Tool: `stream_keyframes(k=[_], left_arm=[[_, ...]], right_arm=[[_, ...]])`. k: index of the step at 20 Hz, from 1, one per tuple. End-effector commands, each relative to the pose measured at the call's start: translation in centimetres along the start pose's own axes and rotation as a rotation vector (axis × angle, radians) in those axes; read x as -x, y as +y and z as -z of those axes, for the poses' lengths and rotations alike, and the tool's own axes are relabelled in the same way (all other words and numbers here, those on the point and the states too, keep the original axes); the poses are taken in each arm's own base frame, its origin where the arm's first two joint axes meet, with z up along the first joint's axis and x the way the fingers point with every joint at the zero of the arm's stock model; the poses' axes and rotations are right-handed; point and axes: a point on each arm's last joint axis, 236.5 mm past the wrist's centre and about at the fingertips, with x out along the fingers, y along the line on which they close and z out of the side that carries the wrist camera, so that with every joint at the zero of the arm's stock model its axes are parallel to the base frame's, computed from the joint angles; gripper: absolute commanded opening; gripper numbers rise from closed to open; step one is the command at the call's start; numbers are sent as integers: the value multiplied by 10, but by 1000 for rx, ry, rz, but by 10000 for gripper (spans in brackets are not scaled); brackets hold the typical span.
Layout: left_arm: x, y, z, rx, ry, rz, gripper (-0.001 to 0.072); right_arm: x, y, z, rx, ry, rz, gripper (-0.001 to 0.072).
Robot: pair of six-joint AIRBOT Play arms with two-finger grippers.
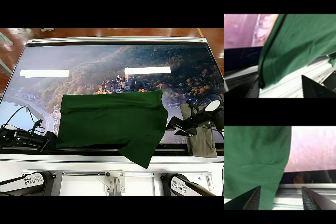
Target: Fold the shirts.
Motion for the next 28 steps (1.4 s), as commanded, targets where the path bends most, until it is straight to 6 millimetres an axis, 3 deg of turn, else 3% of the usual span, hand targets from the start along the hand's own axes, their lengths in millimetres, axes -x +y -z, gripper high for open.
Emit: stream_keyframes(k=[1, 3, 4, 6, 10, 12, 14, 19, 21, 28], left_arm=[[-8, -3, -4, -15, -15, -10, 274], [-12, -6, -4, -33, -7, -18, 50], [-13, -7, -3, -39, -2, -20, 36], [-13, -8, -2, -40, 3, -18, 36], [-13, -8, -1, -40, 8, -16, 36], [-13, -11, 2, -39, 18, -5, 36], [-12, -15, 4, -40, 26, 10, 36], [-12, -20, 2, -38, 14, 29, 36], [-12, -24, 0, -41, 5, 47, 36], [-11, -31, -16, -49, -65, 75, 36]], right_arm=[[0, 1, 0, 0, 0, -2, 639], [0, 0, 2, 0, 9, 2, 639], [0, -4, 4, 4, 16, 17, 639], [-6, -7, 12, 3, 45, 19, 639], [-42, 23, 45, 7, 117, -159, 638], [-55, 29, 42, -29, 79, -197, 638], [-64, 21, 41, -43, 60, -175, 638], [-72, 23, 27, -26, -9, -149, 635], [-77, 33, 22, 19, -30, -128, 499], [-81, 45, 45, 72, 61, -135, 499]])
